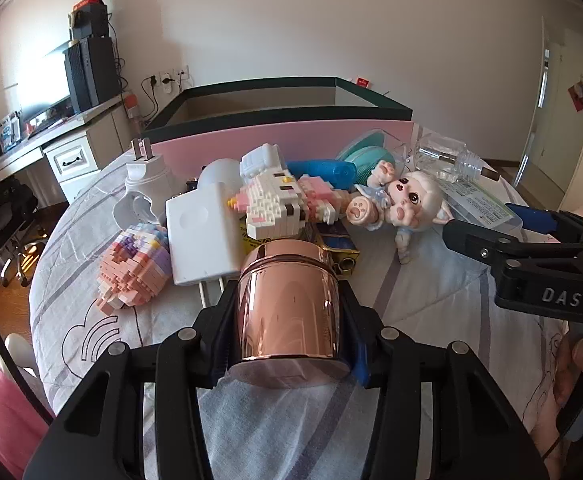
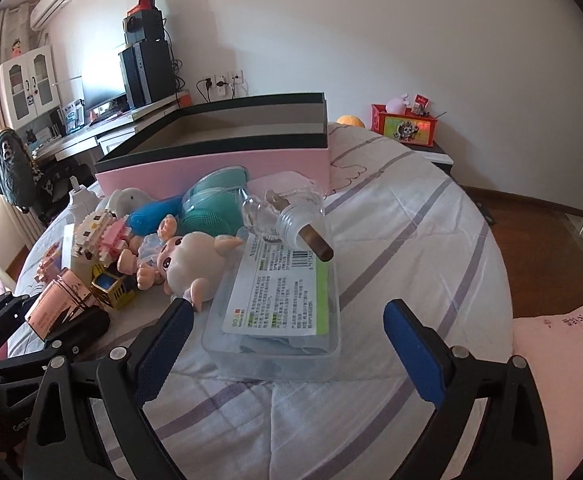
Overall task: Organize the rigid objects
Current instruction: 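Grasp the rose-gold jar with the left tool while the right tool grasps the clear plastic box, then carry the jar and plastic box into the pink box and release both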
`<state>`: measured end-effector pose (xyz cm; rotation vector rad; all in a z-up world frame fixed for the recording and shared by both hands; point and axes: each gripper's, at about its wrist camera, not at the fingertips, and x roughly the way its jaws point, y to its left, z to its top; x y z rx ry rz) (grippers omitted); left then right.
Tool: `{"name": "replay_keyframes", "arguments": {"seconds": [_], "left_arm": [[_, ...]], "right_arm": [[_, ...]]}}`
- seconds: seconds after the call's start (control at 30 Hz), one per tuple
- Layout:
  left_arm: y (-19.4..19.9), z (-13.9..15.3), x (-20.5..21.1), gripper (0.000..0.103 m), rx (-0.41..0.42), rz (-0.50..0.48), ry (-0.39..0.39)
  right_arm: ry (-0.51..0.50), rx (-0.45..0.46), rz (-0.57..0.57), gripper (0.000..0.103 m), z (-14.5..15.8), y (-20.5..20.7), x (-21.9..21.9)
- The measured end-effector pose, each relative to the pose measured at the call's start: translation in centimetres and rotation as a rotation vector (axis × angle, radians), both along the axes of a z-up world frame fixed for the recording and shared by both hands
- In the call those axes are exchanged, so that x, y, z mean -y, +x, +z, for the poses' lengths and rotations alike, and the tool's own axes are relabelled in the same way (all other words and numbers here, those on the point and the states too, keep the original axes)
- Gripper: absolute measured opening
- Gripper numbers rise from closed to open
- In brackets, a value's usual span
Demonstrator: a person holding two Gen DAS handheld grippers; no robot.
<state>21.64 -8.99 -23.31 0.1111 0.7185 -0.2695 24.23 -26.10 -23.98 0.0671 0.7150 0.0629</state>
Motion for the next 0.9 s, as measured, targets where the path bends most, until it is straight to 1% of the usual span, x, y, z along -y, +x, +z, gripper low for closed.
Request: {"name": "replay_keyframes", "arguments": {"seconds": [0.07,0.1,0.13,0.17,0.3,0.43,0.53,0.63,0.77,0.9], "left_arm": [[-0.1,0.1,-0.3,0.047,-0.001,-0.006,-0.012],[-0.1,0.2,-0.5,0.047,-0.006,-0.008,-0.022],[-0.2,0.3,-0.6,0.047,-0.01,-0.009,-0.034],[-0.4,0.4,-0.7,0.047,-0.013,-0.012,-0.044],[-0.9,0.9,-1.5,0.047,-0.026,-0.034,-0.084],[-1.6,1.6,-2.0,0.047,-0.012,-0.042,-0.092],[-1.8,2.3,-2.4,0.047,-0.001,-0.038,-0.103],[-1.9,2.8,-2.8,0.047,0.008,-0.034,-0.105],[-1.5,3.7,-3.2,0.047,0.028,-0.029,-0.105],[-1.1,4.8,-3.2,0.047,0.049,-0.037,-0.11]], "right_arm": [[-0.01,-0.026,0.002,0.09,-0.5,0.7,0.1],[-0.006,-0.034,0.003,0.081,-0.8,1.0,0.2],[0.005,-0.037,0.008,0.068,-1.0,1.2,0.3],[0.0,-0.033,0.009,0.063,-1.1,1.3,0.4],[0.006,-0.032,0.029,0.063,-0.9,0.6,0.6],[0.046,-0.006,0.034,0.063,-0.3,-1.2,0.7],[0.086,0.005,0.038,0.063,0.2,-1.9,1.0],[0.104,0.017,0.041,0.063,0.7,-2.5,0.9],[0.1,0.056,0.032,0.063,1.9,-3.5,0.5],[0.08,0.09,0.03,0.063,2.9,-3.5,0.2]]}}
